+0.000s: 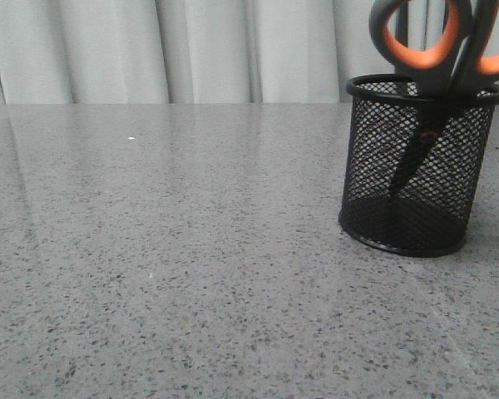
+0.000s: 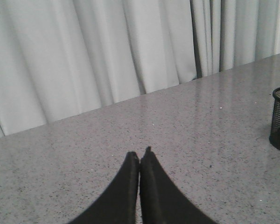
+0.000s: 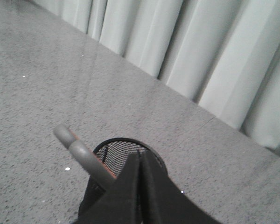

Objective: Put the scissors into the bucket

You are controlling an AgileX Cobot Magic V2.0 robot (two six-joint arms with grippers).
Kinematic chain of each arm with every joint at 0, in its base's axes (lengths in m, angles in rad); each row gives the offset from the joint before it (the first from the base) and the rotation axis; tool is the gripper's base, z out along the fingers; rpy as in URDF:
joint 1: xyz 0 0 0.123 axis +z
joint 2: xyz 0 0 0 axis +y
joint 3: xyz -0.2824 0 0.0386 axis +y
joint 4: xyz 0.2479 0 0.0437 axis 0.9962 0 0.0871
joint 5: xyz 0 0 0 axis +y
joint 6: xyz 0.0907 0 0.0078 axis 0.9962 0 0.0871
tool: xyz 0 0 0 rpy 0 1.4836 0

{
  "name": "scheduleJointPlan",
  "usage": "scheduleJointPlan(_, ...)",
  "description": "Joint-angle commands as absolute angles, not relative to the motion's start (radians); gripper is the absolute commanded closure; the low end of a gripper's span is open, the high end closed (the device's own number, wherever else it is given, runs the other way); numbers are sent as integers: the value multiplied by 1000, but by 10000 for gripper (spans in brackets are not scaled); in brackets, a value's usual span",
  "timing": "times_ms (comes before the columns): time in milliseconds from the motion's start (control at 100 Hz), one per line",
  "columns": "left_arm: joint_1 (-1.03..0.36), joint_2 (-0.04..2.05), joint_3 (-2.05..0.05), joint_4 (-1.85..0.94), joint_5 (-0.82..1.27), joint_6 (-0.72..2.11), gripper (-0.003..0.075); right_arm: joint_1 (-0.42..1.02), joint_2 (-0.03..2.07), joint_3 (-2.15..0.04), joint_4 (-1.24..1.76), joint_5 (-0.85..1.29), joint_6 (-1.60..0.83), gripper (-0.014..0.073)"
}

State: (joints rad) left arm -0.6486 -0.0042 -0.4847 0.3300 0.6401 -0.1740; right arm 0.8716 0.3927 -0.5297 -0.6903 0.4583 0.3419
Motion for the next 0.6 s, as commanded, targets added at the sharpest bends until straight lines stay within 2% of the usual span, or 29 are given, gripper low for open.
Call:
scheduleJointPlan(0, -655, -5, -503, 293, 559, -188, 741, 870, 396, -554, -771, 365, 370, 637)
scheduleJointPlan(310, -655, -5, -503, 264, 559, -188, 741, 870, 393, -559, -786, 212, 370, 638)
scheduleJointPlan(590, -655, -5, -503, 264, 559, -188, 741, 870, 393, -559, -786, 171, 370, 638)
